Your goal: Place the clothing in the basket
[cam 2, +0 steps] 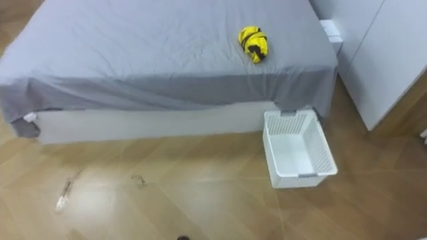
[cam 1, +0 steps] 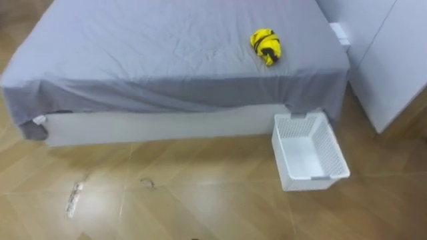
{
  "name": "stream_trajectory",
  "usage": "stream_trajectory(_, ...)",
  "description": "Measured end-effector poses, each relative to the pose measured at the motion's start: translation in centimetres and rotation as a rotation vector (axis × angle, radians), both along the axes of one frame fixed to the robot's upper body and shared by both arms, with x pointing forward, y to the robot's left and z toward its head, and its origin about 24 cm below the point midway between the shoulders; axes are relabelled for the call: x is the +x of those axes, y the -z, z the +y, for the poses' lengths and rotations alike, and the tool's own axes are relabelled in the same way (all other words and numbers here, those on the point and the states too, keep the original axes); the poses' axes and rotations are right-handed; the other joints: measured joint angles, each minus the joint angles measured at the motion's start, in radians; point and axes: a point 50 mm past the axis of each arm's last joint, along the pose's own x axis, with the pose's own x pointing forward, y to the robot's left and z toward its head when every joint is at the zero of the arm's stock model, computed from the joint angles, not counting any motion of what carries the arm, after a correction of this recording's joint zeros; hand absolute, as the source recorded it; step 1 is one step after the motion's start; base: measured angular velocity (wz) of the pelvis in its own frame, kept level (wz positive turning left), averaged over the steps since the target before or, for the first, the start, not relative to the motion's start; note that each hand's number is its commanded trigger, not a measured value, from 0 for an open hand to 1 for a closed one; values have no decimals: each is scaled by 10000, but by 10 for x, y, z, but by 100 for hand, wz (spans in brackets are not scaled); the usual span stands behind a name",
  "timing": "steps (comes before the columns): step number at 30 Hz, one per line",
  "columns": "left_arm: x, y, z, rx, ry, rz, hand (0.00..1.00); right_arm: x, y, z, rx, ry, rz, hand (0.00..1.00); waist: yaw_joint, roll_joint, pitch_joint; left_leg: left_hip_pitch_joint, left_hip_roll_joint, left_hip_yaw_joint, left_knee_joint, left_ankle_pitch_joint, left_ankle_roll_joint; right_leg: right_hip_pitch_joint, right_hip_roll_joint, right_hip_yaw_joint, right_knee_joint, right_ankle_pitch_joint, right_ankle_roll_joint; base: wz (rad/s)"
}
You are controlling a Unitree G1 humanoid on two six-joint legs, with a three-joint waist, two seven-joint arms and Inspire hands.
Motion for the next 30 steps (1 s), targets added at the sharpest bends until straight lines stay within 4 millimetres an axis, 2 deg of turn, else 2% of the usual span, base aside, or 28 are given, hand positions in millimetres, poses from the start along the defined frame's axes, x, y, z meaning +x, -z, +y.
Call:
stream_trajectory(1, 2, 0, 1, 20, 19, -81, 0, 1, 0, -1, -20, -10, -29, 0, 0, 9, -33, 82, -10, 172, 407, -504, 67, -72, -157, 51, 827, -4, 13, -5)
stream_trajectory(2, 7, -1, 2, 54, 2, -235, 0, -3, 0, -2, -24, 215, -6, 0, -59, 68, -137, 504, -97, 293, 372, -1021, 113, -453, -380, -137, 2374, 100, 189, 3)
stream_trajectory(3, 14, -1, 3, 120, -127, -511, 0, -4, -1, -4, -55, 321, -52, 0, -25, 13, -102, 993, -292, 323, 281, -1323, 204, -1137, -722, -257, 4341, 805, 409, 12)
stream_trajectory(4, 17, -2, 3, 132, -228, -622, 0, -4, -1, -5, -88, 357, -92, 0, -22, 56, -125, 1236, -372, 302, 205, -1440, 234, -1406, -847, -260, 5125, 1379, 380, 12)
stream_trajectory(5, 23, -2, 4, 180, -279, -823, 0, -3, -3, -8, -142, 554, -249, 0, -4, 186, -126, 1871, -484, 265, -133, -1608, 312, -1829, -1025, -281, 6378, 3073, 123, 19)
stream_trajectory(6, 30, -3, 5, 268, -289, -1045, 0, -1, -3, -9, -184, 720, -433, 0, -1, 385, -169, 2549, -602, 104, -672, -1651, 354, -2217, -1089, -270, 7157, 4500, -13, 19)
stream_trajectory(7, 34, -4, 5, 371, -265, -1195, 0, 0, -4, -10, -200, 754, -538, 0, 1, 351, -159, 2846, -648, 34, -978, -1650, 356, -2506, -1110, -285, 7646, 4314, -111, 16)
stream_trajectory(8, 41, -5, 5, 482, -181, -1460, 0, 6, -5, -10, -206, 729, -805, 0, 1, 497, -120, 3334, -667, -179, -1403, -1659, 366, -3195, -895, -339, 8306, 3369, -369, 30)
stream_trajectory(9, 48, -5, 4, 486, -93, -1668, 0, 14, -7, -9, -135, 855, -1187, 0, -95, 572, -96, 3796, -658, -631, -1806, -1664, 350, -3817, -539, -548, 8353, 2465, -481, 43)
stream_trajectory(10, 51, -6, 3, 494, 9, -1756, 0, 15, -8, -9, -71, 979, -1315, 0, -134, 628, -87, 4011, -652, -796, -2009, -1663, 348, -4113, -401, -675, 8187, 2099, -519, 64)
stream_trajectory(11, 58, -7, 1, 485, 250, -1996, 0, 18, -9, -9, -17, 1023, -1463, 0, -145, 677, -54, 4400, -617, -1047, -2331, -1699, 304, -4777, -96, -863, 7537, 1588, -565, 59)
stream_trajectory(12, 63, -8, -2, 433, 474, -2185, 0, 22, -10, -9, 29, 1122, -1647, 0, -135, 676, -15, 4755, -550, -1264, -2580, -1795, 248, -5367, 178, -955, 6466, 1327, -576, 51)
stream_trajectory(13, 63, -8, -4, 393, 616, -2199, 0, 23, -10, -8, 54, 1154, -1708, 0, -91, 685, -15, 4933, -492, -1314, -2724, -1841, 202, -5630, 322, -941, 5796, 1314, -560, 37)
stream_trajectory(14, 65, -7, -7, 293, 869, -2226, 0, 27, -11, -7, 38, 1177, -1882, 0, -32, 781, -55, 5326, -334, -1462, -2985, -1984, 78, -6012, 543, -942, 4148, 1437, -565, 30)
stream_trajectory(15, 61, -6, -10, 195, 958, -2128, 0, 31, -12, -7, -11, 1108, -2063, 0, 6, 838, -40, 5746, -147, -1613, -3156, -2176, -72, -6256, 649, -1010, 2471, 2083, -603, 30)
stream_trajectory(16, 57, -5, -13, 120, 946, -2036, 0, 32, -13, -7, -58, 1101, -2099, 0, 18, 923, -56, 5971, 17, -1710, -3231, -2265, -175, -6302, 674, -1189, 1895, 2654, -628, 36)
stream_trajectory(17, 52, -4, -15, 30, 925, -1907, 0, 34, -13, -6, -159, 1152, -2183, 0, 23, 998, -95, 6372, 294, -1861, -3361, -2399, -367, -6296, 753, -1390, 844, 3592, -718, 30)
stream_trajectory(18, 48, -4, -16, 5, 929, -1818, 0, 40, -14, -5, -194, 1152, -2396, 0, 78, 990, -99, 6629, 536, -1871, -3347, -2554, -630, -6256, 884, -1478, 429, 4259, -1018, 24)
stream_trajectory(19, 46, -3, -16, 0, 904, -1750, 0, 44, -15, -4, -217, 1137, -2520, 0, 124, 1052, -119, 6716, 697, -1830, -3315, -2650, -799, -6174, 1040, -1507, 510, 4415, -1183, 5)
stream_trajectory(20, 39, -3, -15, -13, 831, -1602, 0, 51, -18, -3, -284, 1001, -2843, 0, 232, 1275, -152, 6901, 1044, -1679, -3143, -2839, -1148, -6060, 1399, -1579, 864, 4471, -1299, -12)
stream_trajectory(21, 36, -3, -15, -36, 766, -1546, 0, 60, -22, -3, -374, 790, -3184, 0, 317, 1502, -164, 7150, 1458, -1502, -2865, -2922, -1373, -5992, 1688, -1814, 1551, 4143, -1586, -21)
stream_trajectory(22, 32, -2, -14, -26, 701, -1464, 0, 66, -23, -2, -364, 712, -3366, 0, 351, 1570, -152, 7229, 1587, -1383, -2681, -2868, -1474, -5996, 1726, -1982, 1930, 3900, -1663, -27)
stream_trajectory(23, 27, -3, -11, 30, 559, -1375, 0, 77, -28, 0, -301, 583, -3744, 0, 348, 1601, -111, 7236, 1699, -1315, -2098, -2646, -1855, -5965, 1723, -2097, 2527, 3312, -1801, -29)
stream_trajectory(24, 27, -3, -10, 77, 470, -1412, 0, 87, -31, 2, -245, 425, -4026, 0, 382, 1582, -115, 7093, 1742, -1286, -1249, -2247, -2029, -5781, 1727, -2262, 2760, 2844, -1910, -31)
stream_trajectory(25, 24, -3, -9, 92, 402, -1355, 0, 91, -33, 3, -231, 299, -4142, 0, 418, 1576, -110, 6931, 1754, -1285, -680, -1922, -1996, -5646, 1753, -2262, 2739, 2707, -1944, -38)
stream_trajectory(26, 24, -4, -7, 138, 269, -1414, 0, 99, -35, 7, -165, 16, -4351, 0, 423, 1456, -52, 6425, 1769, -1320, 590, -1093, -1973, -5300, 1822, -2130, 2495, 2518, -2001, -25)
stream_trajectory(27, 28, -4, -6, 141, 179, -1606, 0, 103, -36, 8, -89, -133, -4416, 0, 382, 1406, -31, 5808, 1835, -1389, 1745, -897, -1925, -4949, 1839, -2071, 2192, 2455, -2015, -11)
stream_trajectory(30, 40, -6, -5, 183, 126, -2086, 0, 99, -34, 10, -28, -204, -4098, 0, 422, 1138, 69, 4267, 1880, -1153, 2345, -1307, -1778, -4348, 1819, -1961, 1430, 2465, -1994, -4)
